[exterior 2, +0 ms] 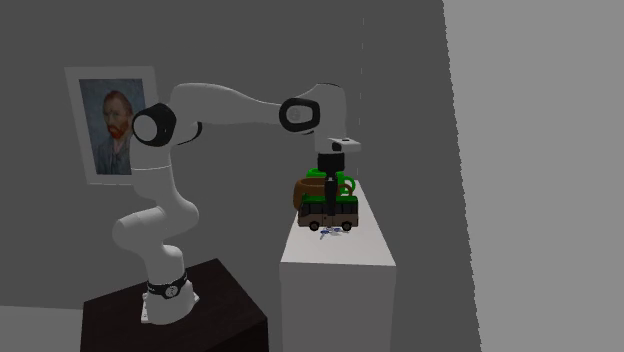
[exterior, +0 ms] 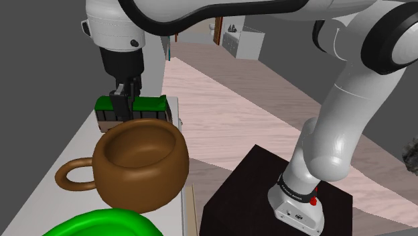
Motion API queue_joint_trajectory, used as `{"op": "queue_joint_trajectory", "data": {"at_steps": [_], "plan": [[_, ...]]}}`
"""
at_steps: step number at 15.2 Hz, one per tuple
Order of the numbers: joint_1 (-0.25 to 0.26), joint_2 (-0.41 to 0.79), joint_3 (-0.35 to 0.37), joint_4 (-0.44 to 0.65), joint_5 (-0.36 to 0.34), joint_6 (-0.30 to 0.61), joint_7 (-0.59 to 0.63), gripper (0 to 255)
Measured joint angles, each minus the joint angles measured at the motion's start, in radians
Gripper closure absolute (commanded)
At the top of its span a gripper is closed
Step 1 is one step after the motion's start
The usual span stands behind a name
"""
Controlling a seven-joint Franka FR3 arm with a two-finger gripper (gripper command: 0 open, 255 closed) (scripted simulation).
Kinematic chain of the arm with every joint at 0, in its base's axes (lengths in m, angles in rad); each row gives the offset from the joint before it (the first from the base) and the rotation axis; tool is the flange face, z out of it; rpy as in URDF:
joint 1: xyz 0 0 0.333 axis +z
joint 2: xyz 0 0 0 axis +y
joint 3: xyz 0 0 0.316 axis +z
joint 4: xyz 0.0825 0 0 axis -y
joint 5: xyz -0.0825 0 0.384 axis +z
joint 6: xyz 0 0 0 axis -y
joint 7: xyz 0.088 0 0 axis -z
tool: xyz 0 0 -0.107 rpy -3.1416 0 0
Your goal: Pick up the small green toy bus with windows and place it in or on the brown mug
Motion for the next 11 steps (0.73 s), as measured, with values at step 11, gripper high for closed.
{"op": "queue_joint_trajectory", "data": {"at_steps": [11], "plan": [[0.002, 0.013, 0.002, 0.094, -0.005, -0.084, -0.001, 255]]}}
